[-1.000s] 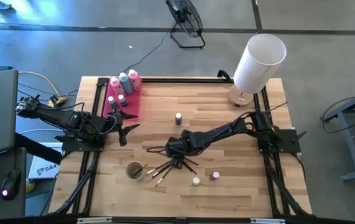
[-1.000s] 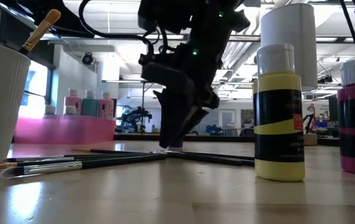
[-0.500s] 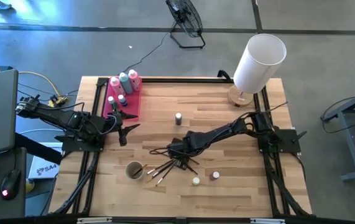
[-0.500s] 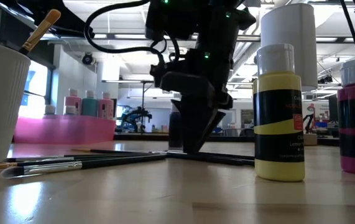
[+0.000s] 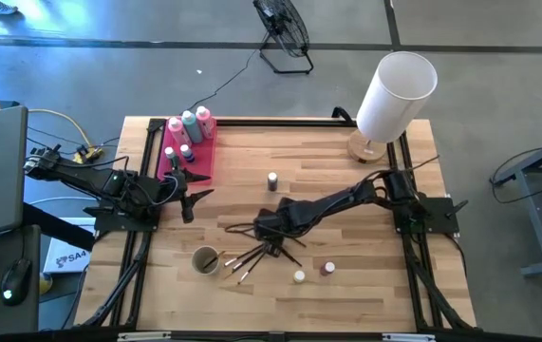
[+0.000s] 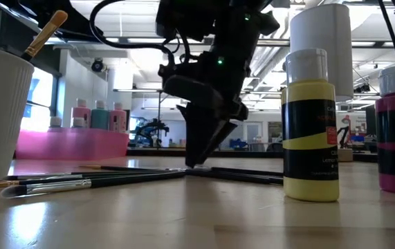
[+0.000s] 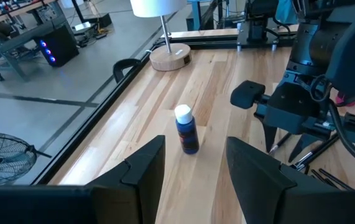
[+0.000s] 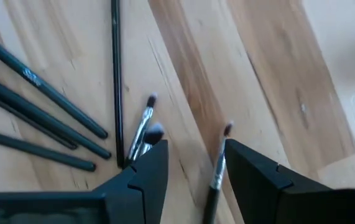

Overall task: Pick & Place Paint Supplies
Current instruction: Put the silver paintbrush into the light brown cup

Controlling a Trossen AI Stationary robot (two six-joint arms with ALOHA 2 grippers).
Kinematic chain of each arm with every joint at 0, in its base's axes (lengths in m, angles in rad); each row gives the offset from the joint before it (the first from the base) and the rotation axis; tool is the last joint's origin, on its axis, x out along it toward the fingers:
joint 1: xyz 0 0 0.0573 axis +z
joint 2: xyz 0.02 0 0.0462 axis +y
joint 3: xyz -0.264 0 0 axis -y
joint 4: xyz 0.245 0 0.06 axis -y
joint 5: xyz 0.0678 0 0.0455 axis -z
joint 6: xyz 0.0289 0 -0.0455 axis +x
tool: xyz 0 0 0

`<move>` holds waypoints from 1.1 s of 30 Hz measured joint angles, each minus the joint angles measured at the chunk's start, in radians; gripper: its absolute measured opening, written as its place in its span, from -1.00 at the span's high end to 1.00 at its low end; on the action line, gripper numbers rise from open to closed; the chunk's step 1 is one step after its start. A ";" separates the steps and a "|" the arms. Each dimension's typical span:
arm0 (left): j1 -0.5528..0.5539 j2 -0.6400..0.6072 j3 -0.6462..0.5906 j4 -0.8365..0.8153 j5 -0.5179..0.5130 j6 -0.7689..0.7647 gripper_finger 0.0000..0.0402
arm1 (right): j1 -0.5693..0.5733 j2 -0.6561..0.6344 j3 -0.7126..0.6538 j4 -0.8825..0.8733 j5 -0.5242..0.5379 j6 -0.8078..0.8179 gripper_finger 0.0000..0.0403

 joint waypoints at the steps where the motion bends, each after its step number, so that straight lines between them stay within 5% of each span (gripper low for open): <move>1: 0.000 0.000 0.000 0.000 0.000 0.000 0.17 | -0.003 0.000 0.000 0.003 0.002 -0.002 0.24; 10: 0.000 0.000 0.000 -0.001 0.000 0.000 0.17 | -0.037 0.003 0.000 0.008 0.067 -0.026 0.24; 33: 0.000 0.000 0.000 -0.004 0.013 -0.022 0.17 | -0.104 0.057 0.004 -0.065 0.002 0.089 0.24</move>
